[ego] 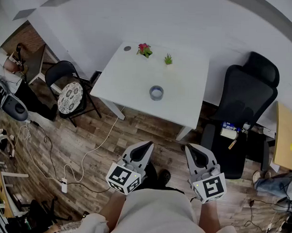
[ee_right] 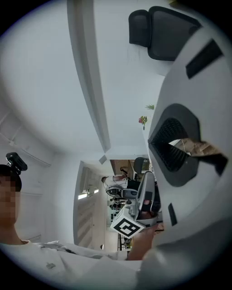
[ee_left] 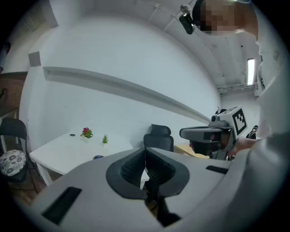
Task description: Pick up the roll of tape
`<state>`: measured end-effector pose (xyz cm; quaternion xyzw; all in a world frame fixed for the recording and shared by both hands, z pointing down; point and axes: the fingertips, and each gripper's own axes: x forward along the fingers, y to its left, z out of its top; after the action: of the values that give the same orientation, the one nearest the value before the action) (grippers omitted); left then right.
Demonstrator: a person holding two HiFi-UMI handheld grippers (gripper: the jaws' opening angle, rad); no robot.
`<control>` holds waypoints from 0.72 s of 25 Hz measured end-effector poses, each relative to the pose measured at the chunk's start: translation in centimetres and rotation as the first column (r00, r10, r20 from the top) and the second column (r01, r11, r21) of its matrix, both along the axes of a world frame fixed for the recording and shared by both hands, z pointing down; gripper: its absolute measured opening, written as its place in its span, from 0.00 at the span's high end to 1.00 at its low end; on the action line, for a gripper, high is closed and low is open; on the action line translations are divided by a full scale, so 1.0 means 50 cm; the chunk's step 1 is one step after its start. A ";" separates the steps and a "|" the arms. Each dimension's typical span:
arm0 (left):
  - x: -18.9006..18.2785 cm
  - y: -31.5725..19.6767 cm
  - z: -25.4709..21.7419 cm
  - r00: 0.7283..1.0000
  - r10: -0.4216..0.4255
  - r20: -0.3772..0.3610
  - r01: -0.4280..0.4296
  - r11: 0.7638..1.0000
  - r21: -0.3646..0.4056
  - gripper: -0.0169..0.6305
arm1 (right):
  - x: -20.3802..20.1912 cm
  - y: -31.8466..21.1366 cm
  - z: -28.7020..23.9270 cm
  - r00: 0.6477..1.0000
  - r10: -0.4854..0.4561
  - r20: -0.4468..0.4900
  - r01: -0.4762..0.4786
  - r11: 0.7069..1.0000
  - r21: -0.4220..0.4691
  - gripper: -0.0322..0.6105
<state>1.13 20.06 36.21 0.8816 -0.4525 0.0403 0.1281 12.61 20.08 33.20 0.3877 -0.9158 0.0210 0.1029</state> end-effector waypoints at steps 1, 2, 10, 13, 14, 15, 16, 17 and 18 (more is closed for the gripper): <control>0.002 0.007 -0.003 1.000 -0.001 -0.001 0.001 1.000 0.001 0.94 | 0.002 0.008 0.001 1.000 0.001 -0.003 -0.001 1.000 -0.002 0.95; 0.003 0.013 -0.005 1.000 -0.001 -0.001 0.001 1.000 0.002 0.94 | 0.004 0.015 0.003 1.000 0.002 -0.004 -0.002 1.000 -0.004 0.95; 0.012 0.034 -0.010 1.000 0.005 0.015 -0.005 1.000 0.002 0.94 | 0.013 0.036 0.005 1.000 0.000 0.029 0.000 1.000 -0.019 0.95; 0.012 0.038 -0.015 1.000 0.001 0.020 -0.002 1.000 0.007 0.94 | 0.014 0.035 0.002 0.998 -0.003 0.071 0.005 0.999 -0.032 0.94; 0.013 0.039 -0.015 1.000 0.001 0.021 -0.001 1.000 0.007 0.94 | 0.015 0.034 0.003 0.997 0.000 0.074 0.003 0.999 -0.034 0.94; 0.013 0.039 -0.014 1.000 0.001 0.022 -0.001 1.000 0.005 0.94 | 0.016 0.033 0.005 0.997 0.004 0.072 -0.002 0.999 -0.036 0.94; 0.013 0.039 -0.013 1.000 0.000 0.023 -0.001 1.000 0.002 0.94 | 0.016 0.032 0.008 0.998 0.009 0.069 -0.006 0.999 -0.040 0.94; 0.012 0.039 -0.011 1.000 0.001 0.023 -0.001 1.000 0.000 0.94 | 0.016 0.031 0.013 0.998 0.012 0.069 -0.009 0.999 -0.046 0.94; 0.010 0.038 -0.009 1.000 0.002 0.022 -0.002 1.000 -0.002 0.94 | 0.015 0.029 0.017 0.997 0.014 0.070 -0.011 0.999 -0.053 0.94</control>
<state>1.62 21.97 35.75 0.8814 -0.4531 0.0508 0.1238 13.35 21.53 34.07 0.3895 -0.9156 0.0592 0.0807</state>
